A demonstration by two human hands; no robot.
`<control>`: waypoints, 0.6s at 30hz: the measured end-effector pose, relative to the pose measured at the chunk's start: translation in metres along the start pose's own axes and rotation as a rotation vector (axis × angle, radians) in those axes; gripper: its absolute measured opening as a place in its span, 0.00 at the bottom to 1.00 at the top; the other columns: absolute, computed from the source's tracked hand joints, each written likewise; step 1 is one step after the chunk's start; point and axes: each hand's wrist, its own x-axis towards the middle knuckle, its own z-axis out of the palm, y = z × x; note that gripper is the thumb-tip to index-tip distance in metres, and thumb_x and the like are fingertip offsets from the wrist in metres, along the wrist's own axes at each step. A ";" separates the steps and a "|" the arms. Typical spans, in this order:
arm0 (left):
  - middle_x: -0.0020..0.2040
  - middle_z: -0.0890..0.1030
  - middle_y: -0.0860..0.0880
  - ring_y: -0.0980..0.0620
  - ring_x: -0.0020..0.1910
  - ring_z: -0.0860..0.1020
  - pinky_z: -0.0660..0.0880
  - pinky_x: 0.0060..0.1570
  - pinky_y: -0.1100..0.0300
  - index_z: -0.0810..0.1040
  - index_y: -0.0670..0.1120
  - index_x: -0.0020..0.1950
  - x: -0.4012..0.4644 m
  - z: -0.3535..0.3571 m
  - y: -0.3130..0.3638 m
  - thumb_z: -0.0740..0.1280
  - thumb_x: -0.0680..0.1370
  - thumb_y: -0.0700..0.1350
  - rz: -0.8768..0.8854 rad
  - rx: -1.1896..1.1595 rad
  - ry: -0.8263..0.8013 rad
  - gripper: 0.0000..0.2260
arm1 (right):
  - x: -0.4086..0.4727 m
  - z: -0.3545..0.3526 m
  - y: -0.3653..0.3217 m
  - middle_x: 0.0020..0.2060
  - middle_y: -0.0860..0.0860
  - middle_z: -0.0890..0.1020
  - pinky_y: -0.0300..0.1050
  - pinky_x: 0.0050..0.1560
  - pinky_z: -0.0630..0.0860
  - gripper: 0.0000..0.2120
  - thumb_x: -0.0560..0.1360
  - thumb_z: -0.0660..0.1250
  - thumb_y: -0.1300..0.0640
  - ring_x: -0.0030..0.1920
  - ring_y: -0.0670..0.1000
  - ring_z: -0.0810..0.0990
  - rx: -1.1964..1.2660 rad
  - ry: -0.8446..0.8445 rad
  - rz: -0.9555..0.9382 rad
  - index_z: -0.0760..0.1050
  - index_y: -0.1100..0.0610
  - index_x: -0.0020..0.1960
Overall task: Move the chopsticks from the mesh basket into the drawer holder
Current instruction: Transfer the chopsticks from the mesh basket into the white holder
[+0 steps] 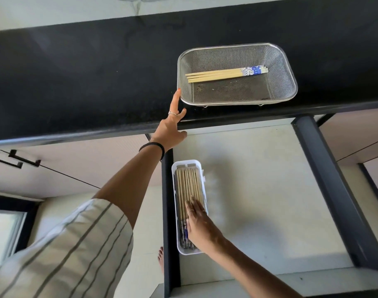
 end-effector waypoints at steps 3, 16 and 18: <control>0.79 0.48 0.52 0.46 0.75 0.58 0.63 0.46 0.86 0.36 0.60 0.75 0.000 0.000 0.002 0.65 0.71 0.25 -0.010 -0.019 -0.005 0.51 | -0.001 -0.046 -0.006 0.78 0.59 0.49 0.37 0.75 0.41 0.25 0.81 0.52 0.63 0.78 0.53 0.47 0.117 0.184 -0.103 0.50 0.63 0.77; 0.77 0.50 0.58 0.47 0.75 0.58 0.64 0.45 0.85 0.37 0.60 0.76 -0.005 0.001 0.004 0.63 0.71 0.24 -0.013 -0.026 0.012 0.51 | 0.058 -0.303 0.019 0.73 0.57 0.65 0.45 0.73 0.56 0.22 0.78 0.60 0.63 0.74 0.54 0.62 -0.040 0.847 -0.168 0.66 0.61 0.71; 0.75 0.52 0.60 0.48 0.75 0.58 0.65 0.45 0.84 0.37 0.60 0.76 -0.004 0.002 0.004 0.63 0.71 0.24 -0.015 -0.024 0.019 0.51 | 0.093 -0.325 0.037 0.75 0.57 0.61 0.52 0.74 0.58 0.25 0.78 0.61 0.59 0.76 0.55 0.59 -0.165 0.680 -0.019 0.63 0.57 0.74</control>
